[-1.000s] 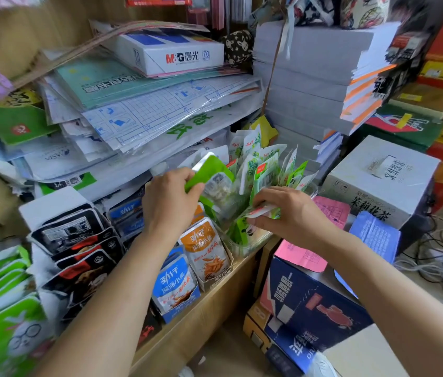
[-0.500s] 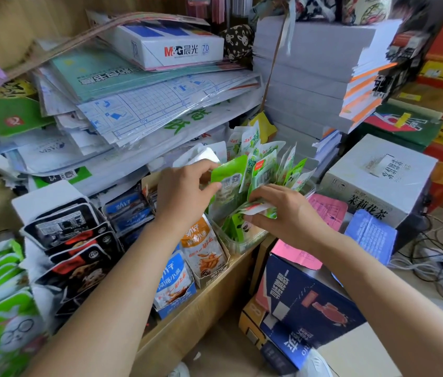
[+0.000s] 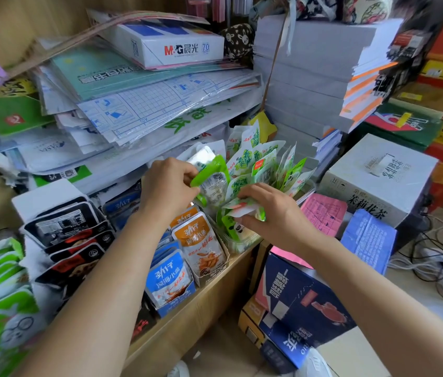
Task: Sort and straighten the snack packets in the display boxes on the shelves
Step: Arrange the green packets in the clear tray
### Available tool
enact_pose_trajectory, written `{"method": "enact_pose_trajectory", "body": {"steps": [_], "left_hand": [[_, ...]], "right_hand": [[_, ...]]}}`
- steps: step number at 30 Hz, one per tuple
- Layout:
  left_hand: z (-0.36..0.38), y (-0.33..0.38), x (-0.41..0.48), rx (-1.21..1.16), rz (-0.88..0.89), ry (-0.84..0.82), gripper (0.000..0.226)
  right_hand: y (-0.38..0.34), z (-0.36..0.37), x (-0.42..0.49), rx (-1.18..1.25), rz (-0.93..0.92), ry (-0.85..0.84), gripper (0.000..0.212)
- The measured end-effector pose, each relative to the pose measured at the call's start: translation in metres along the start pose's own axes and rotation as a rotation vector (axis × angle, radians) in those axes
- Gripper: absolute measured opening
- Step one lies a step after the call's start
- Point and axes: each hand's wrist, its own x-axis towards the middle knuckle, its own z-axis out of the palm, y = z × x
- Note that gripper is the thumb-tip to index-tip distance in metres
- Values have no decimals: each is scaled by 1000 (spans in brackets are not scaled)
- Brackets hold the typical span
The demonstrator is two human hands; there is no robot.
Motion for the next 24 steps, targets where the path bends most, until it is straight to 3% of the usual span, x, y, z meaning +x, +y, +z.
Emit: {"method": "enact_pose_trajectory", "body": {"steps": [4,6,10,12,15,19,24], "left_hand": [[-9,-4,-3,-126,-73,-94,46],[-14,4,-10,-154,-23,-64,58],[-17,33,-27,-169,259,138,43],[-8,39,-31,-91,366,83,39],[12,35,-32,42,372,-27,39],[20,35,-30,39,304,28,37],[16,39,-33,68,205,68,32]], "right_hand": [[-4,6,4,6,39,29,54],[-7,7,6,15,78,26,63],[-12,8,8,131,124,65,76],[-10,8,8,206,127,84,80],[-1,0,7,268,141,79,84],[7,-13,8,266,181,87,74],[17,-26,16,123,110,258,40]]}}
